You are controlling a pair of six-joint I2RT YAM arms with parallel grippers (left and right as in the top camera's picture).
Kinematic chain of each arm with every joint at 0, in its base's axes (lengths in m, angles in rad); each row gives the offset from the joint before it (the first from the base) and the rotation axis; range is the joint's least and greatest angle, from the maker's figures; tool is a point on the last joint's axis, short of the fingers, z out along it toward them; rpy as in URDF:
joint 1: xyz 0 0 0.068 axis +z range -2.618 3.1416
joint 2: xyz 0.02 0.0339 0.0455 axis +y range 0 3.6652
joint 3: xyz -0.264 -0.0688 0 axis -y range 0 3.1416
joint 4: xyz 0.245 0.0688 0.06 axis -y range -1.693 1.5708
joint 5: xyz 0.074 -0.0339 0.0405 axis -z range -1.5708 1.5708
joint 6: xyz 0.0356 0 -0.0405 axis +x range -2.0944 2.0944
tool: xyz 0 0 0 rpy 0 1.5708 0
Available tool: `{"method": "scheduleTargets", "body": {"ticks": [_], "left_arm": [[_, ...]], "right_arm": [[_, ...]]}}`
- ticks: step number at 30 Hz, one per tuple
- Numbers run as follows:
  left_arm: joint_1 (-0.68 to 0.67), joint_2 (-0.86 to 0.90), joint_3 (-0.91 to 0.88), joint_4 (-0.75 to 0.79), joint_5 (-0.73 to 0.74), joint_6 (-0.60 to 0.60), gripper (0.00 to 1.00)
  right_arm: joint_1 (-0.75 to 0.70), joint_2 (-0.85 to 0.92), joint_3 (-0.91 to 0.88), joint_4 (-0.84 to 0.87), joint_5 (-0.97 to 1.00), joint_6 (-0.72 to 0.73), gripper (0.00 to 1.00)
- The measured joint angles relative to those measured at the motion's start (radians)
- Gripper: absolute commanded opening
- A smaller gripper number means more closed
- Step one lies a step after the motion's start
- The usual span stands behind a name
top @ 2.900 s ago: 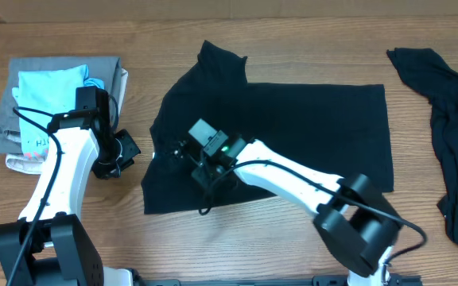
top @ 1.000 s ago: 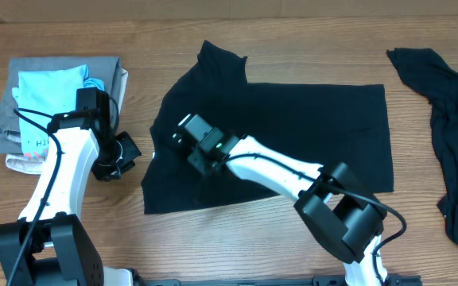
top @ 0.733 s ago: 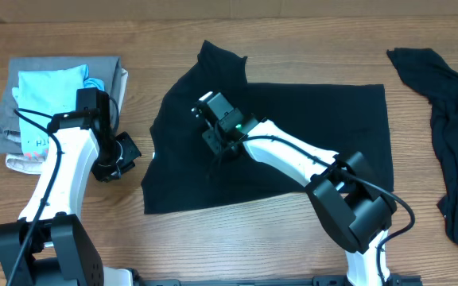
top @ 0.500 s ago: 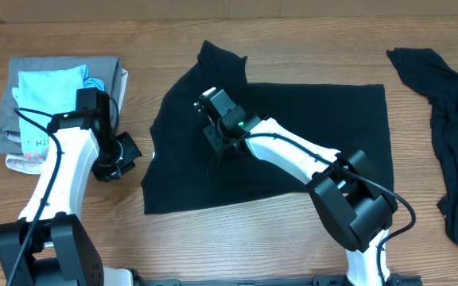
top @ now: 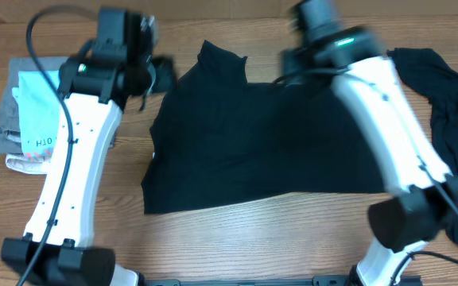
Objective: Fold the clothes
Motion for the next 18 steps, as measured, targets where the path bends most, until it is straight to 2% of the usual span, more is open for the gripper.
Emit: {"method": "scheduleTargets", "body": {"ticks": [5, 12, 18], "left_arm": [[-0.032, 0.196, 0.259, 0.058, 0.003, 0.005, 0.61], [-0.031, 0.471, 0.299, 0.201, 0.003, 0.042, 0.63], [-0.031, 0.623, 0.298, 0.344, 0.003, 0.054, 0.62]], "right_arm": [[-0.227, -0.032, 0.072, -0.082, 0.0, 0.015, 0.64], [-0.435, 0.037, 0.071, -0.034, -0.04, 0.001, 0.63], [-0.496, 0.186, 0.071, 0.088, -0.072, -0.044, 0.63]]}}
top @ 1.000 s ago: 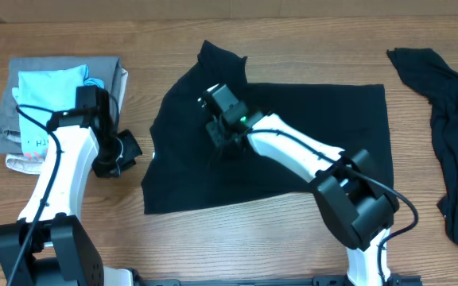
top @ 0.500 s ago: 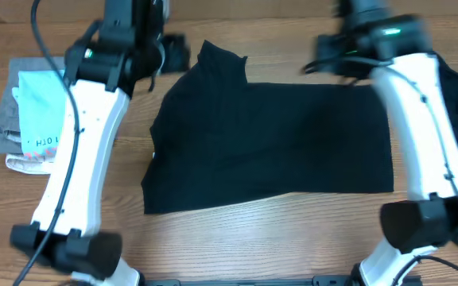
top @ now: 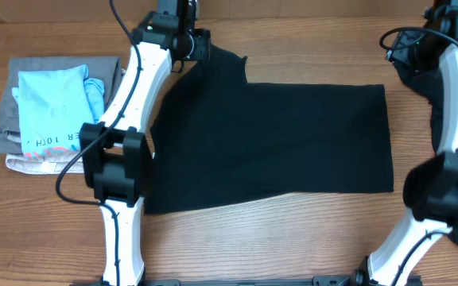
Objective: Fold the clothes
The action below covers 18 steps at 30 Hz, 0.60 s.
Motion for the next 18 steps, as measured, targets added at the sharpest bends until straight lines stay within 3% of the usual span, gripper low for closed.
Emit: {"method": "scheduleTargets", "body": {"ticks": [7, 18], "left_arm": [[0.0, 0.048, 0.0, 0.182, 0.0, 0.003, 0.57], [-0.003, 0.206, 0.0, 0.338, 0.0, 0.055, 0.56]], "right_arm": [[-0.006, 0.156, -0.002, 0.072, -0.014, -0.039, 0.63], [-0.007, 0.182, -0.003, 0.076, -0.014, -0.055, 0.61]]}}
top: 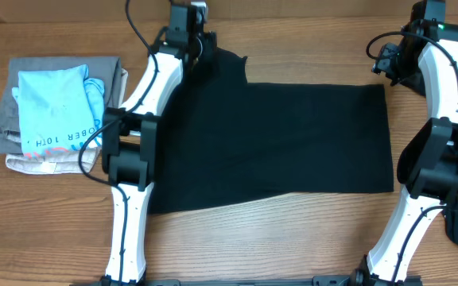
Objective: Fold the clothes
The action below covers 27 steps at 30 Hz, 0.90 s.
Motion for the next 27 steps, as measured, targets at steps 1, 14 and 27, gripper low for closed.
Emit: {"method": "scheduleTargets", "body": {"ticks": [1, 14, 27], "left_arm": [[0.0, 0.018, 0.0, 0.008, 0.0, 0.002, 0.56], [-0.006, 0.085, 0.0, 0.085, -0.017, 0.022, 0.38], [-0.006, 0.089, 0.0, 0.052, -0.054, 0.027, 0.11]], "right_arm": [[0.0, 0.0, 0.0, 0.001, 0.0, 0.0, 0.6], [0.0, 0.005, -0.01, 0.057, 0.008, -0.001, 0.61], [0.0, 0.009, -0.01, 0.068, 0.008, -0.003, 0.65]]}}
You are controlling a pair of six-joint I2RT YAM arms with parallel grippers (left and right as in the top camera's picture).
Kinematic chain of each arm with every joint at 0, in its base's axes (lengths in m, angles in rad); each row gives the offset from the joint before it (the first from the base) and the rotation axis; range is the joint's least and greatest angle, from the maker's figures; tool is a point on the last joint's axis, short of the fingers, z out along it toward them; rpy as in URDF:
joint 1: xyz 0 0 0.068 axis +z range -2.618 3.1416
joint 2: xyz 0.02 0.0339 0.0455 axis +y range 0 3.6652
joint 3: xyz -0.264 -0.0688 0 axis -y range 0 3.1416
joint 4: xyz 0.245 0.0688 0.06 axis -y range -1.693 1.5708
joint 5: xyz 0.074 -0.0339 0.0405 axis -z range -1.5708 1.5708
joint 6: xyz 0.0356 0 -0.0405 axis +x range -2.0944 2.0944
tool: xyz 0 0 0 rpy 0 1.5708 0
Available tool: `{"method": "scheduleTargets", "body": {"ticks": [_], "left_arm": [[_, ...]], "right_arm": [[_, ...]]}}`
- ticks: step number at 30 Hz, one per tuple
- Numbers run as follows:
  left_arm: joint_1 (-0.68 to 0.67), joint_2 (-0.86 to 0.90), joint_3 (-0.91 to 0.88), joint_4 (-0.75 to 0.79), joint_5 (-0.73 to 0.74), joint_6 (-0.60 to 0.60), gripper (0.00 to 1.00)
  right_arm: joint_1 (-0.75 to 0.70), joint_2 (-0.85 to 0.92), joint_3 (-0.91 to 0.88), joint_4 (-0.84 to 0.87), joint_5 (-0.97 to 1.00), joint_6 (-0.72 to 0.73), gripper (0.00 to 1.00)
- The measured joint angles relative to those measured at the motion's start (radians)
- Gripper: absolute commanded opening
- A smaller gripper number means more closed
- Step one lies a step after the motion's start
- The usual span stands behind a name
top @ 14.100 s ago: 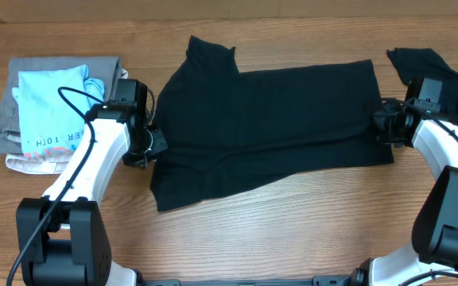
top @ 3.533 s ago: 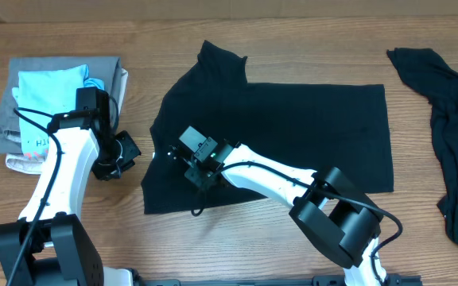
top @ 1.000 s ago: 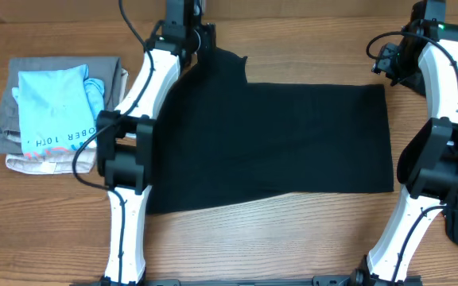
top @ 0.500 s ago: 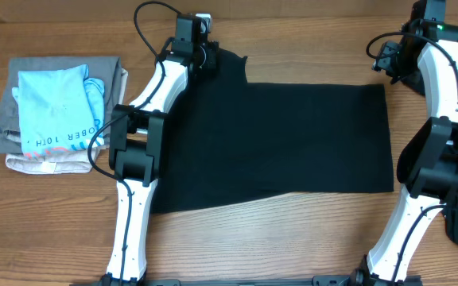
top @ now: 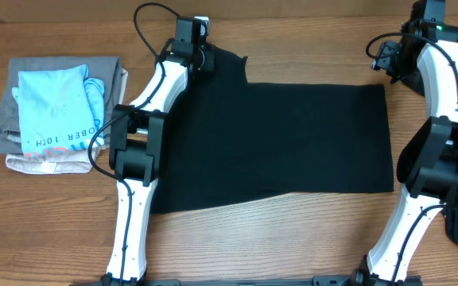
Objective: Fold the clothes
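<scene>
A black garment (top: 277, 143) lies spread flat in the middle of the table, its lower left edge slanting. My left gripper (top: 203, 59) sits at the garment's far left corner, where a black flap sticks out toward the back. My right gripper (top: 382, 60) hovers just behind the far right corner. From overhead, neither pair of fingers shows clearly enough to tell if they are open or shut, or whether they hold cloth.
A stack of folded clothes (top: 54, 111), light blue on top of grey and white, lies at the left. More black clothing is heaped at the right edge, partly behind the right arm. The table's back edge runs close behind both grippers.
My left gripper has come slightly nearer and to the right, now resting on the garment's far left corner. The right arm and the garment look unchanged.
At first both arms were blurred over the back of the garment, which lay rumpled with its right side under the right arm. Then the garment lay flat as a rectangle with both grippers at its far corners. They have stayed there since.
</scene>
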Motion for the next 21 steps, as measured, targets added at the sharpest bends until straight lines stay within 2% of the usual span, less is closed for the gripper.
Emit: {"method": "scheduleTargets", "body": {"ticks": [2, 6, 21], "left_arm": [[0.0, 0.0, 0.0, -0.002, 0.0, 0.0, 0.04], [0.0, 0.0, 0.0, -0.008, -0.001, 0.0, 0.04], [0.0, 0.0, 0.039, -0.099, 0.0, 0.0, 0.04]], "right_arm": [[0.0, 0.0, -0.003, 0.004, 0.0, -0.001, 0.66], [0.0, 0.0, -0.046, 0.05, 0.0, -0.002, 0.74], [0.0, 0.01, -0.241, 0.227, 0.009, -0.068, 0.73]]}}
